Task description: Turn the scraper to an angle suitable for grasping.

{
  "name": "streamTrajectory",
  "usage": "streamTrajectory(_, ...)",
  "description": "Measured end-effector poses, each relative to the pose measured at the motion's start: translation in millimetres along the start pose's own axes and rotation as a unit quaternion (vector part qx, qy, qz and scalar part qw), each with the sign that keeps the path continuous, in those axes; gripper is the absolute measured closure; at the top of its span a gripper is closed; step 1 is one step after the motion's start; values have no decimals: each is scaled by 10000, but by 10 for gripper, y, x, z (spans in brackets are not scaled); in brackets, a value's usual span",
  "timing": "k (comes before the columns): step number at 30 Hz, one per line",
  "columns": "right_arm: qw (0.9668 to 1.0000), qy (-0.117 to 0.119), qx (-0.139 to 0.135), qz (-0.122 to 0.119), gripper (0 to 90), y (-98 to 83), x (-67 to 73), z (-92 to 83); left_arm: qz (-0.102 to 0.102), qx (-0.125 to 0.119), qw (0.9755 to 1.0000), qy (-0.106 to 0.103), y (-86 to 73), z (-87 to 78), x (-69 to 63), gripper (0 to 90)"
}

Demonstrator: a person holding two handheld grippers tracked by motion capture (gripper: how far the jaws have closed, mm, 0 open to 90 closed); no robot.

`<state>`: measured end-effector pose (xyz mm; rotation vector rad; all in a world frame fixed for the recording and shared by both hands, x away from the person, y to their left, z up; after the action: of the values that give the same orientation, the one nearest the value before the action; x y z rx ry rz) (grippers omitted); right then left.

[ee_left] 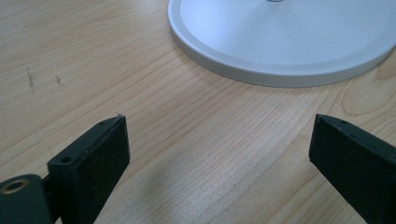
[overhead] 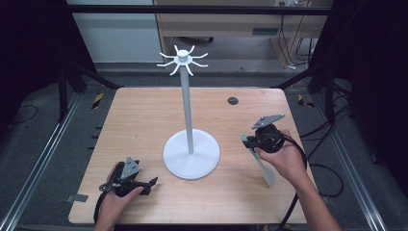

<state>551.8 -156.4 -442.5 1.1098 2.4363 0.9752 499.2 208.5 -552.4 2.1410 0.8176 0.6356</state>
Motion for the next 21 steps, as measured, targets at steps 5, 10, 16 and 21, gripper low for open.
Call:
streamTrajectory(5, 9999, -23, -134, 7, 747, 100, -14, -84, -5, -1, 10000, 2, 0, -1, 2, 46)
streamTrajectory(10, 9995, -44, -311, 27, 747, 218, -19, -171, -5, 0, 10000, -5, 0, 3, -3, 46)
streamTrajectory(16, 9986, -100, -509, 41, 747, 329, -28, -213, -14, -7, 10000, -6, 0, -1, 1, 46)
streamTrajectory(21, 9973, -120, -728, 46, 747, 409, -18, -232, -16, -4, 10000, -10, -1, 2, 1, 46)
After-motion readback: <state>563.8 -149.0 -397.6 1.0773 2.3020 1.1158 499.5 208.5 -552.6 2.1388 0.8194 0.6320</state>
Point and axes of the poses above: each handheld gripper's, and its own axes: z roughly forward along the jaws, y roughly out of its top, x roughly to its left, the point moved 9 cm from there along z, roughly forward along the jaws, and after that the axes turned 5 degrees about z, right-handed, at the moved point
